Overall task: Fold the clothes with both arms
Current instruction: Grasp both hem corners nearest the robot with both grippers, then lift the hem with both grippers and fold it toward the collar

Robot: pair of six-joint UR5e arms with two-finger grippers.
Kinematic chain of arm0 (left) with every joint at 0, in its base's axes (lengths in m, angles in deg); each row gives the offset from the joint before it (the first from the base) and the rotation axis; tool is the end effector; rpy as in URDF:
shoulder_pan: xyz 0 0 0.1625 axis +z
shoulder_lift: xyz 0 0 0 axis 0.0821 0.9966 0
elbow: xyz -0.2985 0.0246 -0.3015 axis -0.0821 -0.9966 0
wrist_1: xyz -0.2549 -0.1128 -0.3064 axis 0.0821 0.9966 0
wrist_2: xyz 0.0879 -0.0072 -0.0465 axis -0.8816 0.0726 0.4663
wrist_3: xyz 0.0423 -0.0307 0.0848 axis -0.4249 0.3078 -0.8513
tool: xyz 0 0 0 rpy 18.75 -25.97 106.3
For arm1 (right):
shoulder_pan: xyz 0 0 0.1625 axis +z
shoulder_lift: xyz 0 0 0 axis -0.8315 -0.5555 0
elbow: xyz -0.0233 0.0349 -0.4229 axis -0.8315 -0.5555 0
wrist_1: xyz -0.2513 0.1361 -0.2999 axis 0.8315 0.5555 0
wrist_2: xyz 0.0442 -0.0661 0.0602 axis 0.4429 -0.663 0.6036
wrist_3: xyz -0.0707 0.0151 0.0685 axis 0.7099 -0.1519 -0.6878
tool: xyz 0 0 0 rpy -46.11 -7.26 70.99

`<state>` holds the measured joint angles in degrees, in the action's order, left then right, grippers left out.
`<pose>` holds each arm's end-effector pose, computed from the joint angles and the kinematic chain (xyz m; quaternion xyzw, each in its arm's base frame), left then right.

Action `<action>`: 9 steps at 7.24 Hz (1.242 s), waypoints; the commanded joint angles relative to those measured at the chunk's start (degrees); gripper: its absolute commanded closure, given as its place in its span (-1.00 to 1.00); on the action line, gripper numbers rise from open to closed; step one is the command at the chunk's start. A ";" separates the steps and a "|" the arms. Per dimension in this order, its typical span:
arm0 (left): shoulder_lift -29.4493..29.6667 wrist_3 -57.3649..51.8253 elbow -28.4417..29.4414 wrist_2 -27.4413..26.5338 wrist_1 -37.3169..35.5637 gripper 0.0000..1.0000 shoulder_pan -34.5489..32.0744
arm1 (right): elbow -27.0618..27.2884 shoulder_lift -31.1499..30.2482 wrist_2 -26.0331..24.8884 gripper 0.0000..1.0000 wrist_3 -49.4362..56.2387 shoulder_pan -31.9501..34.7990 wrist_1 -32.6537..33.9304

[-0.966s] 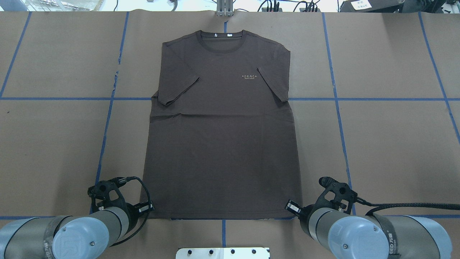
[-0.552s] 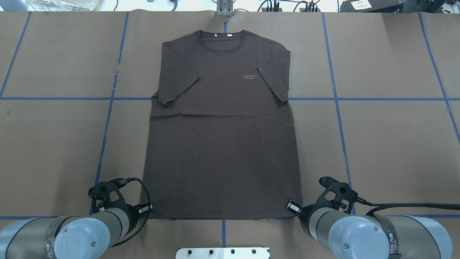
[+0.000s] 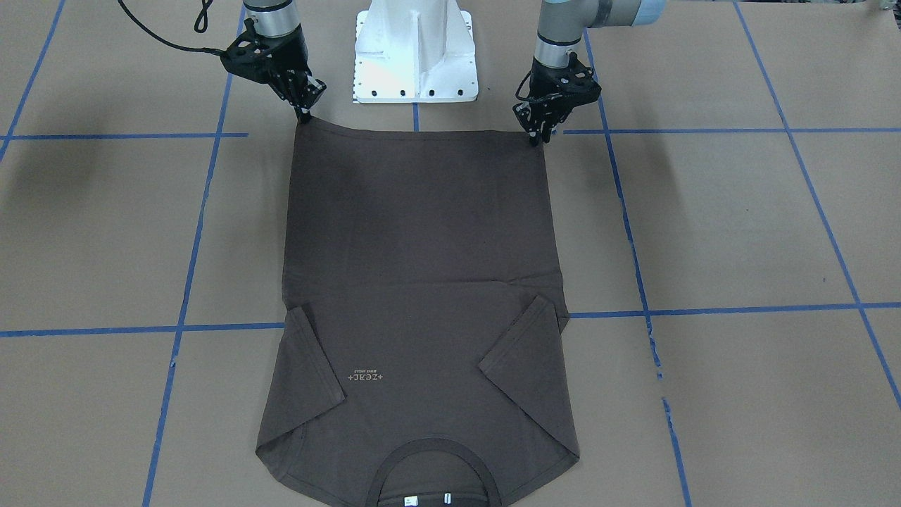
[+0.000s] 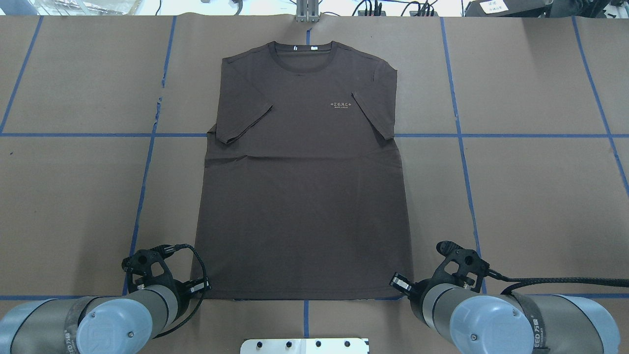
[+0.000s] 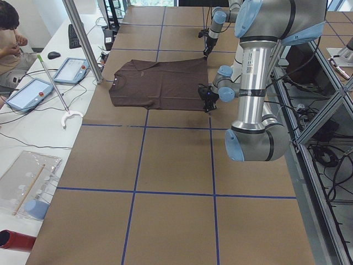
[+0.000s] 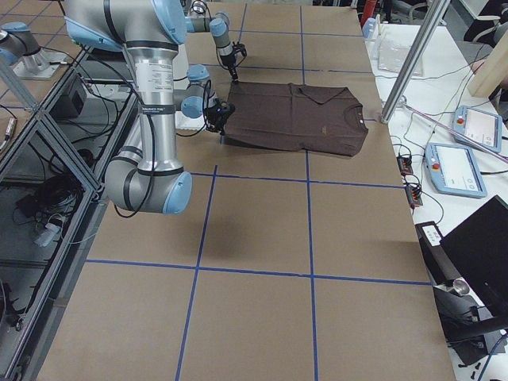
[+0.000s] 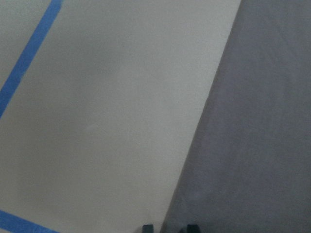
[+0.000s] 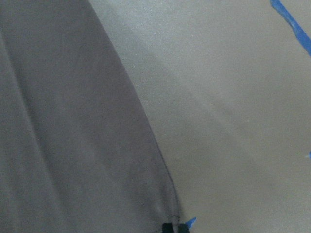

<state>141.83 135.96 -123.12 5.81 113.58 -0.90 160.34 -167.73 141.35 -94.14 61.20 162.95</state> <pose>0.4985 -0.2003 0.3634 0.0418 0.3977 -0.2104 0.8921 -0.4637 -0.1883 0.3145 -0.0139 -0.4013 0.2860 0.8701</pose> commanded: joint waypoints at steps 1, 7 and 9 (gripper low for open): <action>1.87 0.03 -1.62 3.28 -0.10 1.00 -0.01 | 0.25 0.07 0.00 1.00 0.00 0.06 0.00; -0.14 7.11 -18.04 5.65 -6.92 1.00 2.86 | 11.99 -7.63 3.94 1.00 -0.88 -3.44 0.62; -0.05 8.39 -24.45 6.44 -8.01 1.00 3.60 | 17.73 -12.23 5.98 1.00 -0.88 -2.76 0.62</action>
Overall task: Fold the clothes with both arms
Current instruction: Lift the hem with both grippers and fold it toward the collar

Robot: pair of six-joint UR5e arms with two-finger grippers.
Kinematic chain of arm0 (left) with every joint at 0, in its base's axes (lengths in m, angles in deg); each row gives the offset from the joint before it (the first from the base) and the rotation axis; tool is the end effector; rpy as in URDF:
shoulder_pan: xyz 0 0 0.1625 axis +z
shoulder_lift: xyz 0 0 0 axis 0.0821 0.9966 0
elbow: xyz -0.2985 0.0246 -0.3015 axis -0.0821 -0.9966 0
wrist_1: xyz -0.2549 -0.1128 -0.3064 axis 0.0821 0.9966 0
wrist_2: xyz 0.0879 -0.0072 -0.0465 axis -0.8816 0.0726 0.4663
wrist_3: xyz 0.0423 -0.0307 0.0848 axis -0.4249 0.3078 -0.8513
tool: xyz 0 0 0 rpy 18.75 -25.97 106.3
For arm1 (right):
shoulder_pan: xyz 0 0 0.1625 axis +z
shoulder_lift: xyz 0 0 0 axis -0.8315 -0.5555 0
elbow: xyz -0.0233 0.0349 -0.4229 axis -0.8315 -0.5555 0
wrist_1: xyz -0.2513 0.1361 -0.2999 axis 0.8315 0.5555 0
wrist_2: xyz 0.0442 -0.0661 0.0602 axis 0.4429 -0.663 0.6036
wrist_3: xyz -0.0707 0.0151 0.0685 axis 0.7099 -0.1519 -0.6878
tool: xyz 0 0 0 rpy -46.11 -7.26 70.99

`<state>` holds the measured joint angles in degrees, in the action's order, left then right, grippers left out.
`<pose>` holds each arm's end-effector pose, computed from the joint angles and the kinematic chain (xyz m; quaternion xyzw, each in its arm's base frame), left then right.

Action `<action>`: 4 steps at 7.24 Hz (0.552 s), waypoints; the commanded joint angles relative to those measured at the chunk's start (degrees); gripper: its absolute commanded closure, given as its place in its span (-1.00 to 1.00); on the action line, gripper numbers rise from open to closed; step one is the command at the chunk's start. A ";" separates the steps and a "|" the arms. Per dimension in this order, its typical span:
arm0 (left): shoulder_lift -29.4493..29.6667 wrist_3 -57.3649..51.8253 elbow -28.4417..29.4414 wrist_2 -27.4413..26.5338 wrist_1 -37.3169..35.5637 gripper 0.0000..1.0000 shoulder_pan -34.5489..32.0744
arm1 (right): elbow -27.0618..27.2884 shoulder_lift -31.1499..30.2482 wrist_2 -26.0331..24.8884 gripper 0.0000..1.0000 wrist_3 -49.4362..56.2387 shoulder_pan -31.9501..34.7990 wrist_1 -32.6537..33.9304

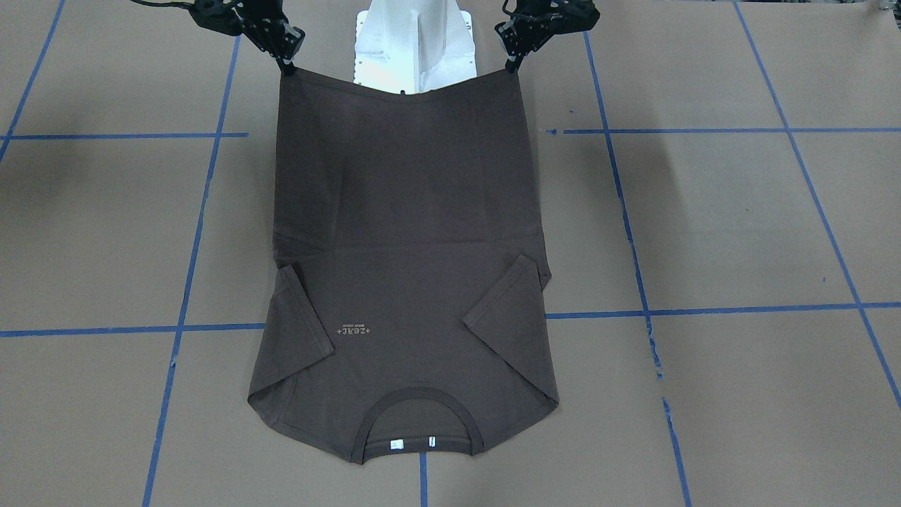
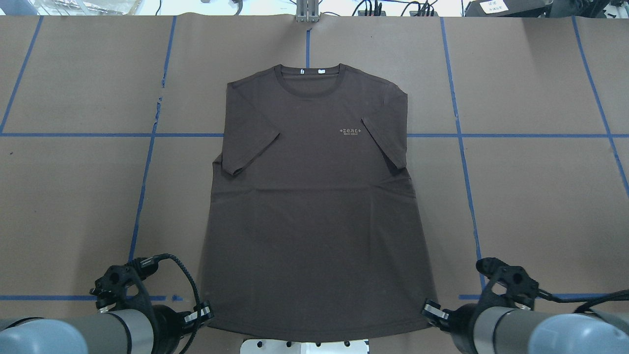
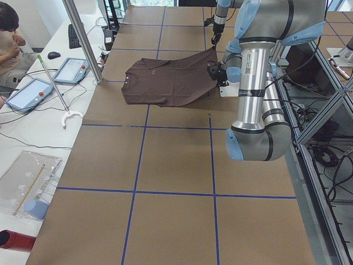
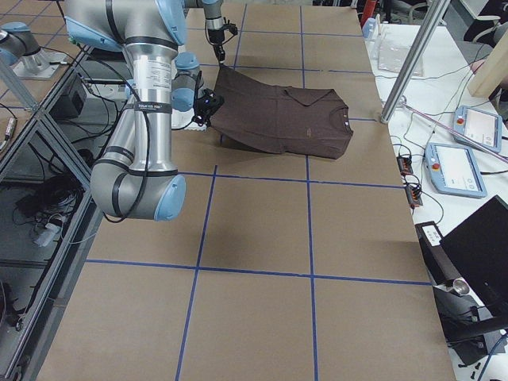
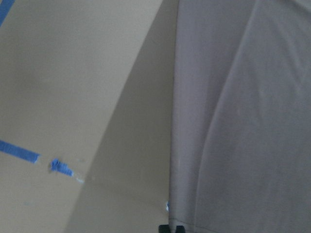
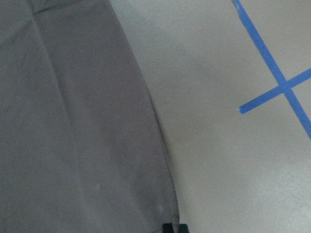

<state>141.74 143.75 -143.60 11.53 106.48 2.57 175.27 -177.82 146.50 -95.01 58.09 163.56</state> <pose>0.4098 -0.1561 0.2318 -0.0646 0.4936 -0.2173 0.8396 -0.3754 -0.1508 0.2833 -0.0764 -0.4244 0.2491 0.8672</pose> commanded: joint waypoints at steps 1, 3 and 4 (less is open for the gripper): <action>1.17 -3.32 -4.18 3.08 -0.83 1.00 -3.97 | 1.68 -0.92 0.74 1.00 0.95 4.36 -0.08; 11.58 -14.65 6.12 4.58 -0.82 1.00 -15.89 | -10.13 15.53 1.26 1.00 7.51 14.81 0.09; 14.34 -19.57 11.85 5.99 -0.13 1.00 -21.62 | -16.29 20.14 1.79 1.00 12.25 19.91 0.09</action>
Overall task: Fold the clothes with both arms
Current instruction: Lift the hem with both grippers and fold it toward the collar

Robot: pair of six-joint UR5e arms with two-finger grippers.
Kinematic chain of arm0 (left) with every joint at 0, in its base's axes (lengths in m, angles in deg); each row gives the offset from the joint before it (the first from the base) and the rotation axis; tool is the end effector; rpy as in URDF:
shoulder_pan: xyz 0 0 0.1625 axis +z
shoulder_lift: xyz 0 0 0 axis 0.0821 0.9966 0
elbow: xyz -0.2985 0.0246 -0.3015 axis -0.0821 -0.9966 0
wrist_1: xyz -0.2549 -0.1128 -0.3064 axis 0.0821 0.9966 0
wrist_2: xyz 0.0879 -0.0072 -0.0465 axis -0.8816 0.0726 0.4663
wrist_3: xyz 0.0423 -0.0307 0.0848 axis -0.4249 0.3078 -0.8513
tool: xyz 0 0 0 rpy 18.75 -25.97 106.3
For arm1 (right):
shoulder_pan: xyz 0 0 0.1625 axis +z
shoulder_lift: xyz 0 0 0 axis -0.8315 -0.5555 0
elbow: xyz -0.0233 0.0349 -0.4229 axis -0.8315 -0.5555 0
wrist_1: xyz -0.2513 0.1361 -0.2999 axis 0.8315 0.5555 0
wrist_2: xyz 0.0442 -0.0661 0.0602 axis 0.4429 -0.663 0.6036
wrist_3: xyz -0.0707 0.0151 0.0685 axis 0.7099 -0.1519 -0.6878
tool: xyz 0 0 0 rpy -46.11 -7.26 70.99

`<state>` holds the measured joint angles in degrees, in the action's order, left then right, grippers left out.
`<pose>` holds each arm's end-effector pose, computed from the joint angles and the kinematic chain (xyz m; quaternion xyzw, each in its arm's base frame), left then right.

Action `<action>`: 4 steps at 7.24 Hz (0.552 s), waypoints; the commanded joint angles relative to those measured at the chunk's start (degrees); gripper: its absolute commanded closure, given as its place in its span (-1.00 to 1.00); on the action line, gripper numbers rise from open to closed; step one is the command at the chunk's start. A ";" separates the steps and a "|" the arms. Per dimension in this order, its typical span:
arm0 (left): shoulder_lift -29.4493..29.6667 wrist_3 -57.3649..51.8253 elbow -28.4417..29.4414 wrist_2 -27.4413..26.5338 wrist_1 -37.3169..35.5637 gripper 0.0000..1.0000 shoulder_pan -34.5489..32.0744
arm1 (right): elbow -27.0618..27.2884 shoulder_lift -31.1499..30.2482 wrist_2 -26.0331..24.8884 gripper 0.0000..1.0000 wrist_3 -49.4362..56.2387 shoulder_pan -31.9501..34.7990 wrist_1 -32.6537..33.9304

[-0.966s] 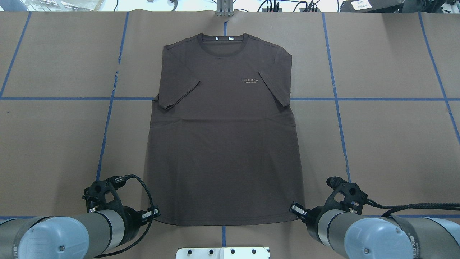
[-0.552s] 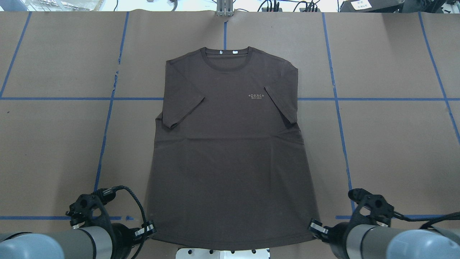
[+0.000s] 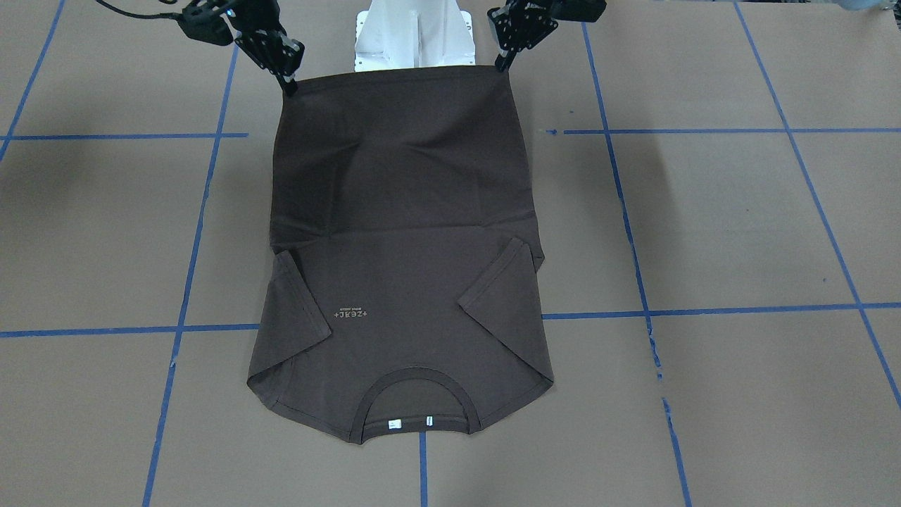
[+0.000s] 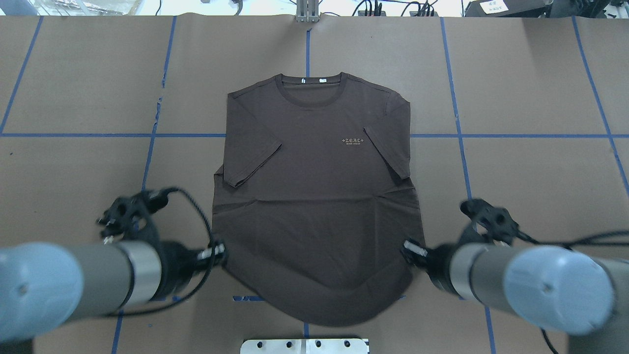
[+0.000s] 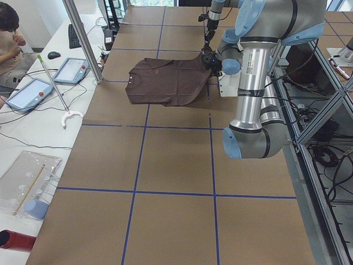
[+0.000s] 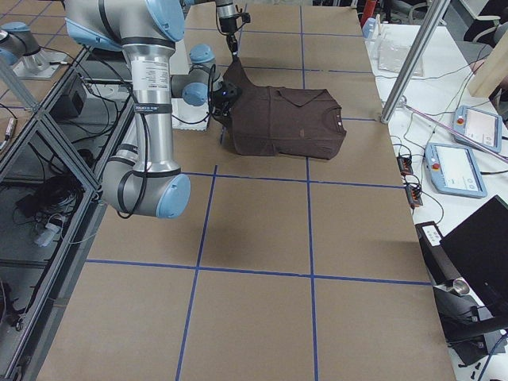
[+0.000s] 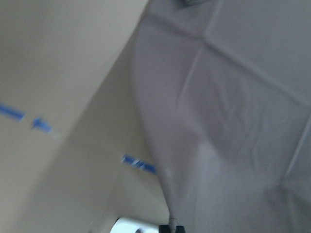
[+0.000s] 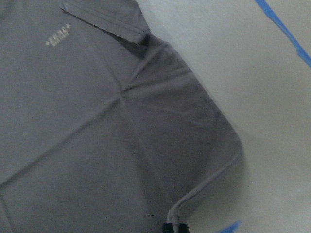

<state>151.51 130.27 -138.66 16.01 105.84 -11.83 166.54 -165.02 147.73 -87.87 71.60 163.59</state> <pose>0.3993 -0.2572 0.1895 0.0239 0.5279 -0.2008 0.8248 -0.4000 -0.2514 0.2506 -0.0107 -0.4623 0.2881 0.8386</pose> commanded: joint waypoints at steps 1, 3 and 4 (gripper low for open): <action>6.87 -9.45 12.79 1.61 3.65 1.00 -11.37 | -13.28 10.86 2.91 1.00 12.29 11.58 -0.29; 10.56 -14.64 27.98 1.79 17.59 1.00 -18.49 | -29.43 22.00 4.68 1.00 18.41 19.77 -1.51; 12.84 -17.37 34.24 1.79 20.44 1.00 -21.66 | -37.16 23.97 6.43 1.00 21.39 23.64 -7.00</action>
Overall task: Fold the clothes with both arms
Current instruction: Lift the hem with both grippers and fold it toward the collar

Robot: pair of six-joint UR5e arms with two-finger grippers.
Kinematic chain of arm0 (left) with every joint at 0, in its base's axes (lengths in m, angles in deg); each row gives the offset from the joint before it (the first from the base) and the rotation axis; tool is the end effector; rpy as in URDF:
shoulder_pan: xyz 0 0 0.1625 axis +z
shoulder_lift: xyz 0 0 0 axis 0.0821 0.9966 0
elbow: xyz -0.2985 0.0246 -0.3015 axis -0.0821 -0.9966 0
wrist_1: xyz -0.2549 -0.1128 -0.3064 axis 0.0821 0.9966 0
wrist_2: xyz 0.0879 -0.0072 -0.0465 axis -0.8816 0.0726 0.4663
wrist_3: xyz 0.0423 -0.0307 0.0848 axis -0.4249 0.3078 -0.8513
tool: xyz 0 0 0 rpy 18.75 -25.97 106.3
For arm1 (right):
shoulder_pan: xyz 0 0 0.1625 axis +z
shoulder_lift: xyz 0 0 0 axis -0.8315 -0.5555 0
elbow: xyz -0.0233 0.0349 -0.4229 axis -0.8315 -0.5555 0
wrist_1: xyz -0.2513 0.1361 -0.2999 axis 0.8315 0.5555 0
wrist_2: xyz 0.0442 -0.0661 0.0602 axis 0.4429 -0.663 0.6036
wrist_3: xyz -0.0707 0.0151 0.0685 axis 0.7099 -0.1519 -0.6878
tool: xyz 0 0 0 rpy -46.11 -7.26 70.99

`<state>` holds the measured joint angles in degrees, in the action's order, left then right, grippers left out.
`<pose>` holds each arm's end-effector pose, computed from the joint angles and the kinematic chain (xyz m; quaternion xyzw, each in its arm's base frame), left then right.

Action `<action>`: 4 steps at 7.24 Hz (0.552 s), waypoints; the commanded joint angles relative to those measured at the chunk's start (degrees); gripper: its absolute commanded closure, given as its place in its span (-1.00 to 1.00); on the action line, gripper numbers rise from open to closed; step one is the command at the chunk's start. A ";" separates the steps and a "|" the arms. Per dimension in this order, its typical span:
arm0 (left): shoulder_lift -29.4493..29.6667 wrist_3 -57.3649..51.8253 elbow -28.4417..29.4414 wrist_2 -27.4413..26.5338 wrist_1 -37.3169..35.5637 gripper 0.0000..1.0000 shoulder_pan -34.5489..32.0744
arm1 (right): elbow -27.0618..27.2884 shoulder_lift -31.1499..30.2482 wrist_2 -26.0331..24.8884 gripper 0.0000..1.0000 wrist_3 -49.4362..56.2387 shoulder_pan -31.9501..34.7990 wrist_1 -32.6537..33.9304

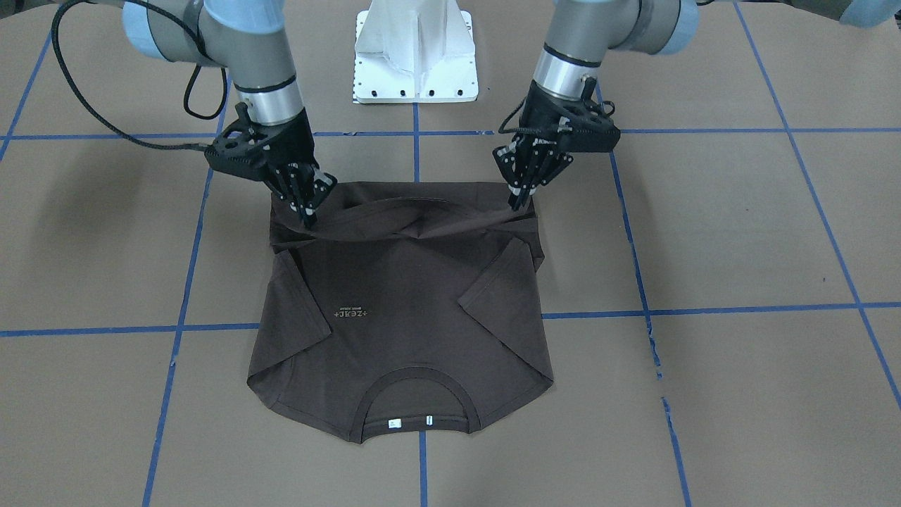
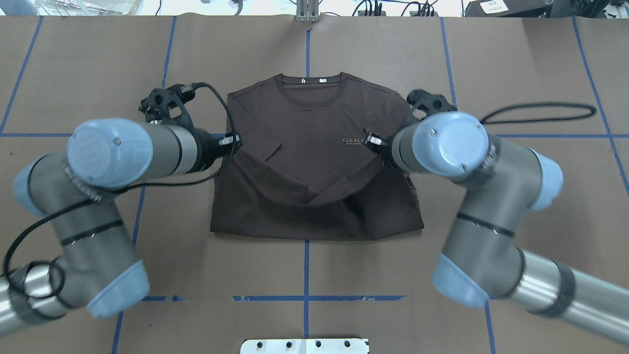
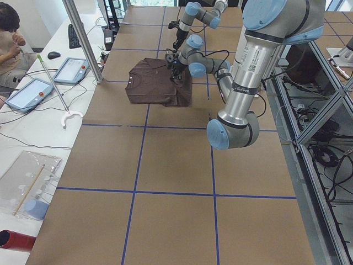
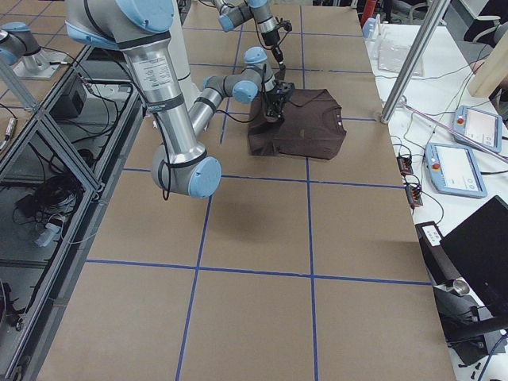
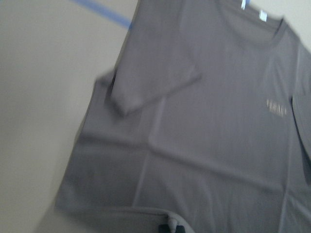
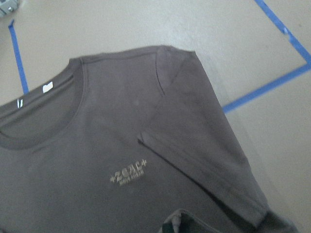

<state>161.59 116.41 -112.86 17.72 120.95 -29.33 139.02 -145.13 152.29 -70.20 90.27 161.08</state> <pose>0.4321 -0.4487 0.2313 0.1522 0.5015 -0.2201 0.8227 -0.4510 -0.4596 0.2498 0.0890 -0.4131 0.2853 0.8603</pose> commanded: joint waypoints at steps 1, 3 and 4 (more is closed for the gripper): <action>6.17 -6.92 14.42 0.16 5.54 1.00 -6.54 | -17.64 4.63 2.93 1.00 9.06 8.41 -10.64; 9.53 -10.54 25.49 -0.19 10.86 1.00 -8.23 | -30.93 9.78 4.87 1.00 12.97 12.56 -17.63; 10.24 -11.78 30.07 -0.36 14.73 1.00 -8.58 | -35.34 12.26 4.88 1.00 13.15 13.10 -18.51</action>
<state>170.51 106.56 -89.02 17.58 131.26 -37.14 110.47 -136.22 156.68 -58.21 101.96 144.74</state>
